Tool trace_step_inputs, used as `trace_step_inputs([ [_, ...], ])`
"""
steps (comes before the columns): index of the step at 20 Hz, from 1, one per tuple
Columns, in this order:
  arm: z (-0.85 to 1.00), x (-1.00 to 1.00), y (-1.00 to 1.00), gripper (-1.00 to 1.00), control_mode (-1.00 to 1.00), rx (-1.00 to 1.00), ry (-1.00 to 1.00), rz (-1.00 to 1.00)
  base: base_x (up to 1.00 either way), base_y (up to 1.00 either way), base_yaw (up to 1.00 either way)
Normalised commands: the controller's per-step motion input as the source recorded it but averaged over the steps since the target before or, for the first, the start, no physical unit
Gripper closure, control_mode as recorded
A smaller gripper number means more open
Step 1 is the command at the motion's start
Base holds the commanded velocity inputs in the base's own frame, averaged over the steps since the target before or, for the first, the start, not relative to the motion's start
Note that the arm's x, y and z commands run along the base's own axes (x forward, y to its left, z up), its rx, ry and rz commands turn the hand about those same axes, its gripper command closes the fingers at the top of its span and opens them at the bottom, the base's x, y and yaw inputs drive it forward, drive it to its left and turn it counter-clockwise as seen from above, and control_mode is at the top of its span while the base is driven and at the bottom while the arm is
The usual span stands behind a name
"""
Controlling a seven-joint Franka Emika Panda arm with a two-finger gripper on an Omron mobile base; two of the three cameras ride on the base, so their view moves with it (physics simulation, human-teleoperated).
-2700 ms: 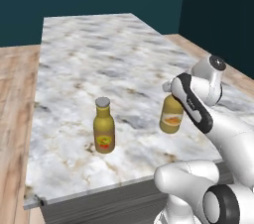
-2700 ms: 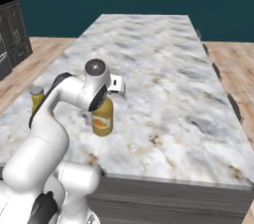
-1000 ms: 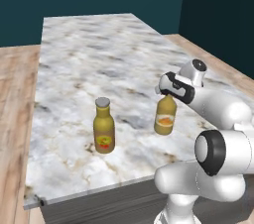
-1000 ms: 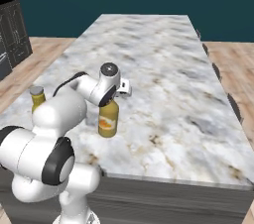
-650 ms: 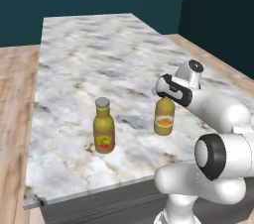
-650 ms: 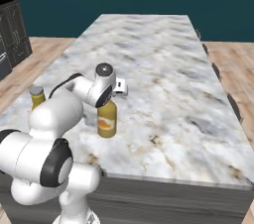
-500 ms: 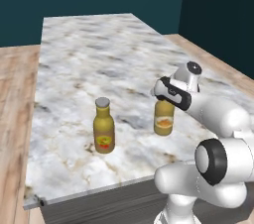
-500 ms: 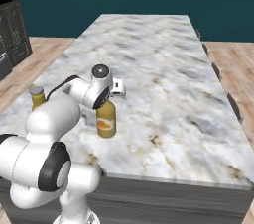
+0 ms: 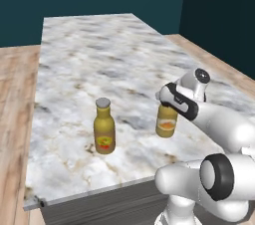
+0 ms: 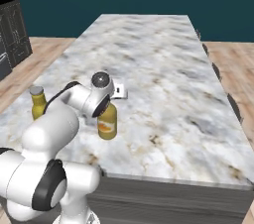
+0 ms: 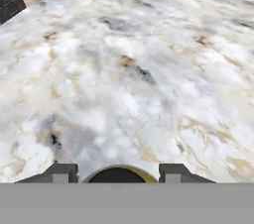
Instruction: Move the drinks to the dining counter.
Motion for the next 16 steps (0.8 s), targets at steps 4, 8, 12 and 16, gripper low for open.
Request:
trace_step_inputs([
  [4, 0.12, -0.03, 0.08, -1.00, -1.00, -0.03, -0.14, 0.00, 0.00, 0.00, 0.00],
  [8, 0.29, 0.00, 0.00, -1.00, -1.00, -0.04, -0.13, 0.00, 0.00, 0.00, 0.00],
  [12, 0.21, 0.00, 0.00, -1.00, -1.00, 0.00, -0.02, 0.00, 0.00, 0.00, 0.00],
  [16, 0.89, -0.17, 0.00, -1.00, -1.00, 0.00, 0.00, 0.00, 0.00, 0.00, 0.00],
])
